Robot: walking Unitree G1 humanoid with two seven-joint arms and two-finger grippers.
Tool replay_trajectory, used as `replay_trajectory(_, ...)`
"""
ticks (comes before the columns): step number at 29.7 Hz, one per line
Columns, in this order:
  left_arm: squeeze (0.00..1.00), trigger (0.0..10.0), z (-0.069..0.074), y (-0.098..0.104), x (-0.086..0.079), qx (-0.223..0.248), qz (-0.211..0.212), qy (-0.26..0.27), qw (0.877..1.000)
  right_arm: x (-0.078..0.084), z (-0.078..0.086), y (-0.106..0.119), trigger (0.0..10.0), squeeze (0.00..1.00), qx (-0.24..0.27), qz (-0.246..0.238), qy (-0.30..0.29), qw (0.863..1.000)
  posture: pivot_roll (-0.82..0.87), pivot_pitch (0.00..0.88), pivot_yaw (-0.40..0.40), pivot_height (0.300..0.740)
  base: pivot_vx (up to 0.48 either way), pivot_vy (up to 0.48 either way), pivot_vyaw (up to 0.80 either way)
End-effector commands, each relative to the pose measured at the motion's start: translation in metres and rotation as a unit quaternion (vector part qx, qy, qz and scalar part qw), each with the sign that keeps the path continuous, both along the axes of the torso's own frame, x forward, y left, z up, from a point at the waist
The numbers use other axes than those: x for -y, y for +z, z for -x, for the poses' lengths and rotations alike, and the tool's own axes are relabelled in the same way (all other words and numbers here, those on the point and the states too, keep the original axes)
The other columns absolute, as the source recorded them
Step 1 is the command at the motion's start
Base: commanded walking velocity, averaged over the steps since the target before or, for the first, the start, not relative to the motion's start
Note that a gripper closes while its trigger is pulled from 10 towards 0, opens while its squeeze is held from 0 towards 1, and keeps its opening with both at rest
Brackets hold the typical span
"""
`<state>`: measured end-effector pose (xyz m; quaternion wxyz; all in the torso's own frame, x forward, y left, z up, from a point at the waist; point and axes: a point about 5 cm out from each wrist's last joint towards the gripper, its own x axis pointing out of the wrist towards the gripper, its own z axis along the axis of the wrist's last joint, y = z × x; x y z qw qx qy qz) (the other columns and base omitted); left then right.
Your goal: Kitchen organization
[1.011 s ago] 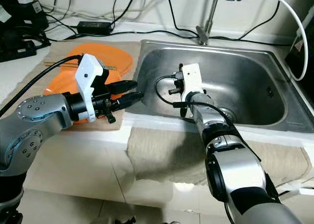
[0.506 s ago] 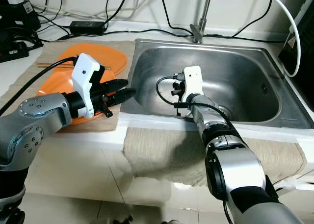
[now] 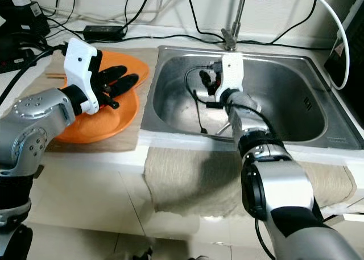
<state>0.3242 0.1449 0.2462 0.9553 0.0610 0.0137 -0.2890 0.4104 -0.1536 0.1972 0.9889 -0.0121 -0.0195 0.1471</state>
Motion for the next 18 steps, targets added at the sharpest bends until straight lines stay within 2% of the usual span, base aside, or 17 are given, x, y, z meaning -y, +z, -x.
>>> replay_trajectory(1, 0.00, 10.0, -0.003, 0.006, -0.004, 0.015, -0.013, 0.011, 1.000, 0.003, -0.002, 0.014, 10.0, 0.00, 0.025, -0.006, 0.001, 1.000, 0.00, 0.000, 0.002, 0.740, 0.000, 0.000, 0.00)
replay_trajectory(5, 0.00, 10.0, -0.004, 0.007, -0.012, 0.019, -0.015, 0.021, 0.999, 0.002, -0.001, 0.020, 10.0, 0.00, 0.047, -0.016, 0.025, 0.998, 0.00, 0.000, -0.006, 0.740, 0.000, 0.000, 0.00)
replay_trajectory(10, 0.00, 10.0, 0.002, 0.008, -0.039, 0.012, -0.043, 0.028, 0.999, -0.010, 0.008, 0.024, 10.0, 0.00, 0.092, -0.027, 0.110, 0.989, 0.01, 0.000, -0.020, 0.740, 0.000, 0.000, 0.00)
replay_trajectory(11, 0.00, 10.0, 0.002, 0.008, -0.039, 0.012, -0.043, 0.028, 0.999, -0.010, 0.008, 0.024, 10.0, 0.00, 0.092, -0.027, 0.110, 0.989, 0.01, 0.000, -0.020, 0.740, 0.000, 0.000, 0.00)
replay_trajectory(12, 1.00, 10.0, 0.006, 0.010, -0.049, 0.004, -0.051, 0.024, 0.998, -0.011, 0.014, 0.022, 10.0, 0.00, 0.102, -0.030, 0.135, 0.985, 0.01, 0.000, -0.022, 0.740, 0.000, 0.000, 0.00)
replay_trajectory(15, 1.00, 10.0, 0.011, 0.014, -0.059, -0.005, -0.038, 0.014, 0.999, -0.010, 0.022, 0.019, 10.0, 0.00, 0.109, -0.034, 0.160, 0.981, 0.01, 0.000, -0.025, 0.740, 0.000, 0.000, 0.00)
replay_trajectory(16, 1.00, 10.0, 0.014, 0.016, -0.062, 0.000, -0.044, 0.006, 0.999, -0.011, 0.028, 0.017, 10.0, 0.00, 0.109, -0.035, 0.179, 0.977, 0.01, 0.000, -0.029, 0.740, 0.000, 0.000, 0.00)
replay_trajectory(18, 1.00, 10.0, 0.018, 0.012, -0.070, -0.023, -0.067, -0.008, 0.997, -0.011, 0.042, 0.010, 10.0, 0.00, 0.106, -0.025, 0.217, 0.970, 0.02, 0.000, -0.032, 0.740, 0.000, 0.000, 0.00)
